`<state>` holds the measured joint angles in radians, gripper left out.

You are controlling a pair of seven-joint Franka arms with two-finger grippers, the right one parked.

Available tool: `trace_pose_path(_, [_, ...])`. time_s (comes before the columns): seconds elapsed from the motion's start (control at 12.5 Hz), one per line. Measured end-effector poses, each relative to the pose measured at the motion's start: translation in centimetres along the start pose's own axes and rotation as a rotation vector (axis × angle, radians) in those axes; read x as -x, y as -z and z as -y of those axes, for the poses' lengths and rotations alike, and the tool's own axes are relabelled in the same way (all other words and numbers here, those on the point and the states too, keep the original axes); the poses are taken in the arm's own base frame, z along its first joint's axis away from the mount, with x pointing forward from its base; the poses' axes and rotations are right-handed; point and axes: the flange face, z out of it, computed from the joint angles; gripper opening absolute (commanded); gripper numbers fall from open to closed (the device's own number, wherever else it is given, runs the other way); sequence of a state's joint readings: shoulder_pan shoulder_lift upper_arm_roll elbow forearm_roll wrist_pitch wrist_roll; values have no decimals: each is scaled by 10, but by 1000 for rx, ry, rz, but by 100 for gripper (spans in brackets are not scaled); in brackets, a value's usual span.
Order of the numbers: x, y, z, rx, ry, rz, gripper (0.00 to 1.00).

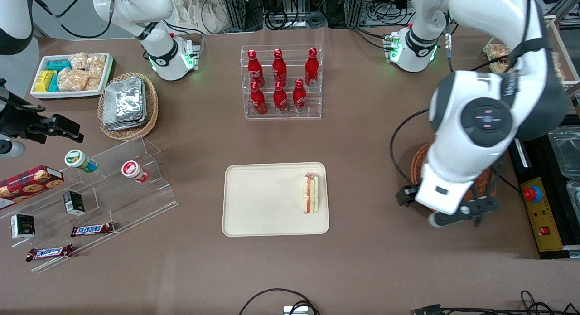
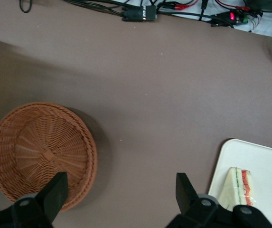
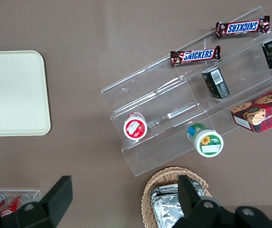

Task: Place sandwich from basket to tray

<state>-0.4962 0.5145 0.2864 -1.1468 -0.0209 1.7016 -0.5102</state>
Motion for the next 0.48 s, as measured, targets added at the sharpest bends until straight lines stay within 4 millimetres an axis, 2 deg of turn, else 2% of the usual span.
trace_pose_path(0.24, [-7, 16, 32, 13, -16, 27, 100])
trace_pose_path(0.48, [-3, 23, 46, 22, -15, 43, 100])
